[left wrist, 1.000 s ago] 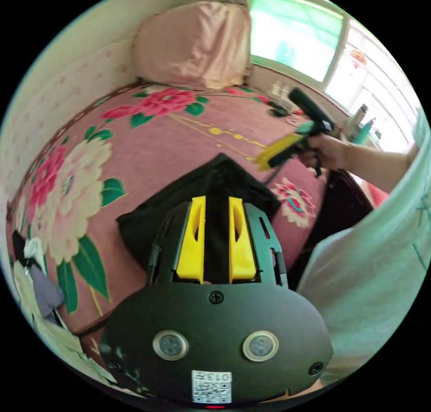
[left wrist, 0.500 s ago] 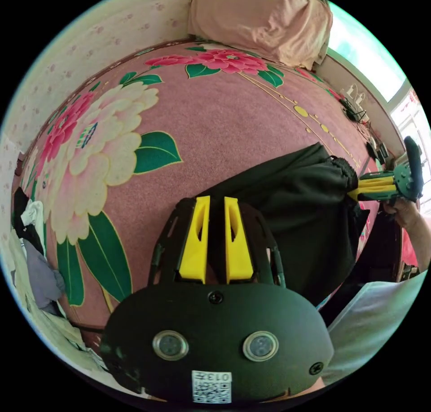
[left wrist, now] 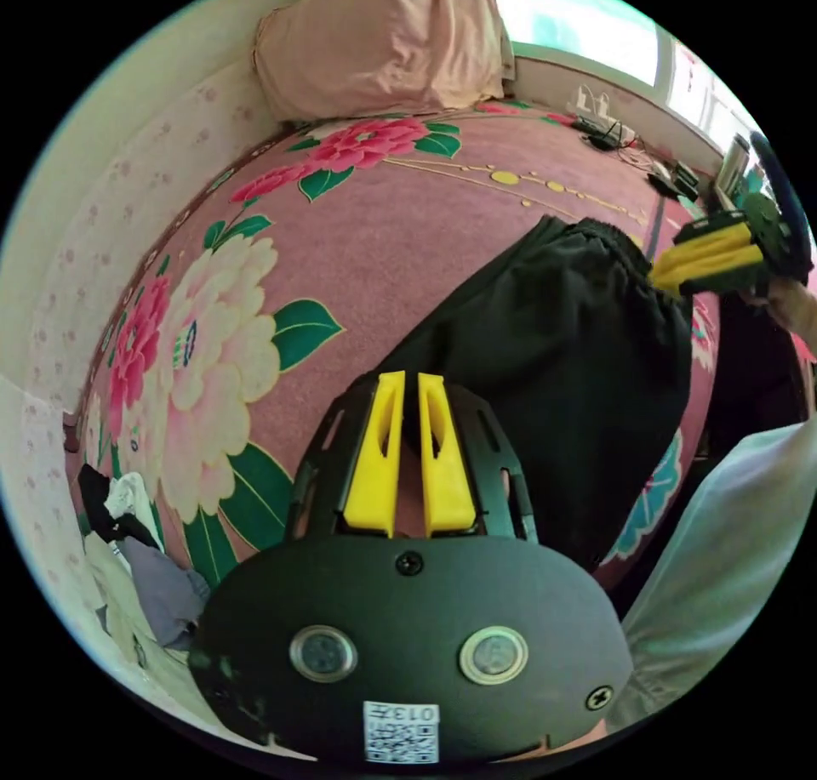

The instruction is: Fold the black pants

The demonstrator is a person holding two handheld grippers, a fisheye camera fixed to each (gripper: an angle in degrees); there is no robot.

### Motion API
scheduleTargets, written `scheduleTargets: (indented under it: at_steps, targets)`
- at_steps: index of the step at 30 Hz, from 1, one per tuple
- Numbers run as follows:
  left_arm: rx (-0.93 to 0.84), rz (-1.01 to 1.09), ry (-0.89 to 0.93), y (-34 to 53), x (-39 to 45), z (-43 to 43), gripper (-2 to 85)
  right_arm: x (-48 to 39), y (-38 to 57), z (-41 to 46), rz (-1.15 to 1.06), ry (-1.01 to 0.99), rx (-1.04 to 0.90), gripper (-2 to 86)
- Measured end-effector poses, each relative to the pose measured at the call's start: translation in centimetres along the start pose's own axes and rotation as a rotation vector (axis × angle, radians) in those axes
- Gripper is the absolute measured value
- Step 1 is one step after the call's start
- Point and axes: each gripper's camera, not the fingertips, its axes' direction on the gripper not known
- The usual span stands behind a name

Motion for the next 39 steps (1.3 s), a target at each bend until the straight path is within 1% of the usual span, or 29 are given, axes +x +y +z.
scheduleTargets:
  at_steps: [1,2,3,4,6,8,9,10,11,12,13,14,16,20,21,23,24,25,26,27,28,29,31,33,35,36,37,39]
  targets:
    - [-0.067,-0.018,0.008,-0.7,-1.1,1.6,1.3,-1.1,0.1,3.3,-0.019,0.03,-0.102,0.6]
    - [-0.087,-0.034,0.036,-0.9,-1.9,2.3,1.2,-1.4,0.5,5.2,-0.021,0.053,-0.176,0.6]
    - [-0.077,-0.088,0.104,-1.2,-3.7,2.9,1.1,-1.3,1.8,8.1,-0.011,0.043,-0.246,0.4]
    - [-0.069,-0.14,0.158,-1.4,-5.5,2.9,1.2,-0.5,3.2,7.8,0.037,-0.01,-0.134,0.4]
    - [-0.053,-0.198,0.233,-1.7,-7.8,1.9,1.7,0.8,3.9,7.5,0.106,-0.103,-0.148,0.6]
    - [-0.008,-0.197,0.198,-1.3,-9.0,-0.2,2.9,0.8,4.3,5.2,0.149,-0.071,-0.07,1.2]
    - [0.011,-0.187,0.162,-0.8,-9.5,-1.5,4.9,0.8,4.8,3.4,0.179,-0.036,0.007,2.1]
    - [0.009,-0.197,0.153,-0.1,-9.9,-2.4,7.9,1.2,5.2,2.5,0.234,0.007,0.042,3.3]
    - [0.009,-0.209,0.17,0.2,-10.1,-2.7,9.9,1.5,5.4,2.3,0.262,0.034,0.057,6.3]
    - [0.001,-0.247,0.224,0.9,-10.7,-2.9,14.0,2.2,5.7,2.2,0.317,0.061,0.1,12.2]
    - [-0.034,-0.303,0.278,1.6,-11.3,-2.8,15.8,3.2,5.8,2.7,0.384,0.039,0.125,15.1]
    - [-0.052,-0.33,0.307,2.0,-11.7,-2.7,16.6,3.7,5.7,3.3,0.407,0.013,0.123,16.6]
    - [-0.056,-0.411,0.401,3.4,-12.9,-2.6,17.3,4.7,5.1,6.7,0.41,-0.068,0.046,18.1]
    - [-0.087,-0.447,0.553,3.5,-14.2,-1.3,17.4,6.4,6.0,12.5,0.443,-0.102,-0.063,19.2]
    - [-0.084,-0.445,0.604,3.2,-14.4,-0.9,17.2,7.3,6.8,14.0,0.483,-0.152,-0.074,19.2]
    - [-0.079,-0.483,0.582,2.9,-15.1,-1.0,15.5,7.9,7.8,14.9,0.525,-0.19,-0.043,18.5]
    - [-0.064,-0.462,0.622,2.4,-15.5,-0.8,14.9,7.6,8.0,15.2,0.524,-0.185,-0.045,17.2]
    - [-0.07,-0.524,0.633,2.4,-16.5,-1.0,14.3,7.1,8.1,15.6,0.513,-0.164,-0.049,15.5]
    - [-0.062,-0.533,0.658,2.3,-16.9,-1.0,13.9,6.7,8.0,15.8,0.49,-0.184,-0.043,14.5]
    - [-0.064,-0.541,0.731,2.1,-17.3,-0.6,13.0,6.0,8.0,16.1,0.5,-0.202,-0.036,13.2]
    - [-0.061,-0.591,0.757,2.4,-18.0,-0.2,11.9,4.8,7.8,16.5,0.466,-0.136,-0.048,12.8]
    - [-0.061,-0.633,0.767,2.7,-18.5,-0.1,11.2,4.5,7.9,16.7,0.462,-0.116,-0.046,12.5]
    - [-0.029,-0.734,0.884,4.0,-19.8,1.0,7.7,5.1,9.1,17.3,0.551,-0.156,-0.006,11.0]
    - [-0.024,-0.703,0.995,3.9,-19.8,1.4,6.1,5.3,9.3,17.4,0.536,-0.163,-0.018,8.5]
    - [-0.008,-0.624,0.925,2.8,-19.3,-0.5,5.6,5.2,8.7,17.0,0.501,-0.157,-0.052,6.7]
    - [0.012,-0.534,0.867,1.5,-18.8,-2.5,5.5,4.4,7.9,16.2,0.437,-0.111,-0.068,6.1]
    - [0.051,-0.466,0.823,0.2,-18.3,-4.6,5.3,3.4,7.4,14.9,0.367,-0.048,-0.048,5.9]
    - [0.115,-0.423,0.791,-1.7,-18.0,-7.3,5.3,2.8,7.5,12.1,0.313,0.001,0.036,5.7]
